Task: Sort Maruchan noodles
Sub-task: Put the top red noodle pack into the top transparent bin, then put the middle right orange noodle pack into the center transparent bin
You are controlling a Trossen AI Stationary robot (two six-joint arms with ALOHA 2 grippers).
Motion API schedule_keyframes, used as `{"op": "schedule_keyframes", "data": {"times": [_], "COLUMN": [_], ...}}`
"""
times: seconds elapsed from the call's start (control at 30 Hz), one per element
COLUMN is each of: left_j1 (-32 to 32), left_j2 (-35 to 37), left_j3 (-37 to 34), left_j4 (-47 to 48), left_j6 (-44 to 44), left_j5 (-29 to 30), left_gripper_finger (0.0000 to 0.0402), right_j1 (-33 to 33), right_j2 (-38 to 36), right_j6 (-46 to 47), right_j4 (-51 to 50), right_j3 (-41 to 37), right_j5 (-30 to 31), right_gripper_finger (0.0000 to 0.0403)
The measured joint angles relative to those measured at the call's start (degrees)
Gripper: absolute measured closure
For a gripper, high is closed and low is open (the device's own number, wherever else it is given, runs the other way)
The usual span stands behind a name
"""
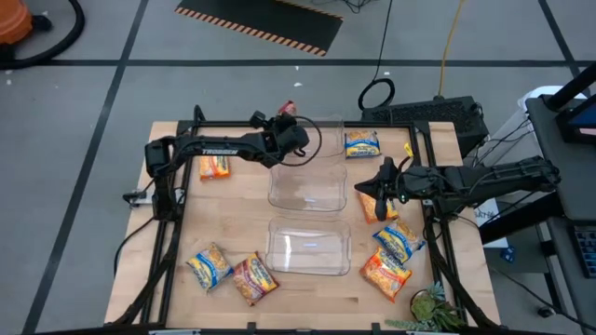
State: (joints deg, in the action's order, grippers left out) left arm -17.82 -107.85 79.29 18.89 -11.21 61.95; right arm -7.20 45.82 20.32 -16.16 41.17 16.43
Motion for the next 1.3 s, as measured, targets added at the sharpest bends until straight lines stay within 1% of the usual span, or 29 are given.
{"op": "schedule_keyframes", "data": {"times": [0.13,0.23,0.6,0.7,0.83,0.93,1.13,1.23,1.3], "left_j1": [0.0,0.0,0.2,0.5,1.2,2.3,5.3,8.4,11.3], "left_j2": [0.0,0.0,0.0,0.0,1.2,3.7,11.5,16.1,19.0], "left_j3": [0.0,0.0,-0.1,-0.1,-0.1,-0.2,-0.2,-0.2,-0.2], "left_j4": [0.6,0.6,2.7,2.9,5.8,11.0,21.7,26.1,27.9], "left_j6": [-1.0,-1.2,-2.6,-1.6,0.7,1.0,0.5,-0.6,-1.4], "left_j5": [-0.7,-3.4,-7.4,-9.5,-13.5,-16.1,-22.3,-26.9,-28.0], "left_gripper_finger": [0.0367,0.0354,0.0274,0.0264,0.0261,0.0261,0.0261,0.0261,0.0261], "right_j1": [0.0,0.0,0.0,0.0,0.0,0.0,0.0,0.0,0.0], "right_j2": [0.0,0.0,0.0,0.0,0.0,0.0,0.0,0.0,0.0], "right_j6": [0.0,0.0,0.0,0.0,0.0,0.0,0.0,0.0,0.0], "right_j4": [0.0,0.0,0.0,0.0,0.0,0.0,0.0,-0.1,-0.2], "right_j3": [0.0,0.0,0.0,0.0,0.0,0.0,0.0,0.0,0.0], "right_j5": [0.0,0.0,-0.2,-0.2,-0.2,-0.2,-0.2,-0.1,-0.1], "right_gripper_finger": [0.0403,0.0403,0.0403,0.0403,0.0403,0.0403,0.0403,0.0403,0.0403]}}
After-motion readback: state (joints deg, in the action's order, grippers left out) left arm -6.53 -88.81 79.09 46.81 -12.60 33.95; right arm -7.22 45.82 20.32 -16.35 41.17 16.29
